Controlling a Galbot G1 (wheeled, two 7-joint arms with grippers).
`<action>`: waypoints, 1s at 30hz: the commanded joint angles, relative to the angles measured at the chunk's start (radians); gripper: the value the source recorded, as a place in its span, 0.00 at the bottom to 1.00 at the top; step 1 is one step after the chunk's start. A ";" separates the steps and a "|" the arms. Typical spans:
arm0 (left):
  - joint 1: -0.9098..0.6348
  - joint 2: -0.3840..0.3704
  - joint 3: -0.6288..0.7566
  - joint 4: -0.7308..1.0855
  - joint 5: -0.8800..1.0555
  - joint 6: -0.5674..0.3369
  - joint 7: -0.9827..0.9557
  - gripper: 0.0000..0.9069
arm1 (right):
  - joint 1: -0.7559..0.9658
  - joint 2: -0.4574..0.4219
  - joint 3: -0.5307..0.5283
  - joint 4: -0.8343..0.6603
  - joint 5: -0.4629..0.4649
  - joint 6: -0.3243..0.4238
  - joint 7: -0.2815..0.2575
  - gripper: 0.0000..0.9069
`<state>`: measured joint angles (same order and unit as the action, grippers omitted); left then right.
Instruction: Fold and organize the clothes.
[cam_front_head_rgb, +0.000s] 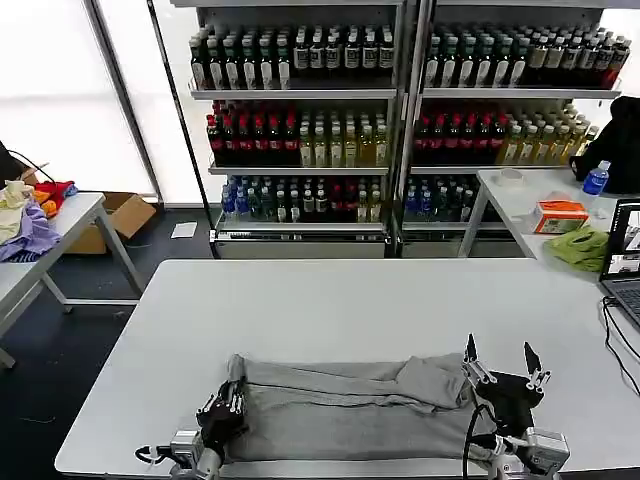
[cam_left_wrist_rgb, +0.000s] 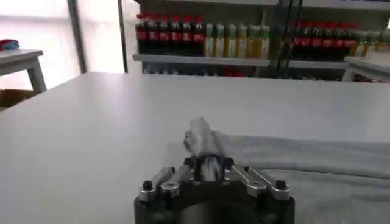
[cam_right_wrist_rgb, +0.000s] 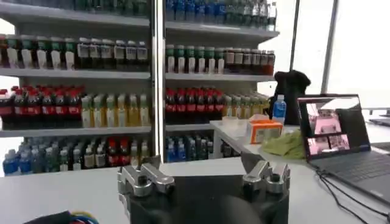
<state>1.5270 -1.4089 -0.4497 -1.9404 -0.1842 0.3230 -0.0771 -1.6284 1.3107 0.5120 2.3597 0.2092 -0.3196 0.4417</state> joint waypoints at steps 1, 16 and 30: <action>0.002 -0.005 -0.003 0.015 0.017 -0.027 0.011 0.00 | 0.004 -0.001 0.001 -0.005 0.001 -0.001 0.000 1.00; -0.013 0.408 -0.531 0.014 -0.191 -0.020 0.024 0.00 | 0.057 -0.007 -0.018 -0.044 0.019 -0.010 0.000 1.00; -0.001 0.546 -0.586 0.065 -0.182 -0.012 0.054 0.00 | 0.074 -0.005 -0.022 -0.040 0.026 -0.022 0.000 1.00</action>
<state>1.5266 -0.9400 -1.0010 -1.8321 -0.3456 0.2964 -0.0293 -1.5621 1.3053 0.4908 2.3210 0.2363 -0.3417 0.4407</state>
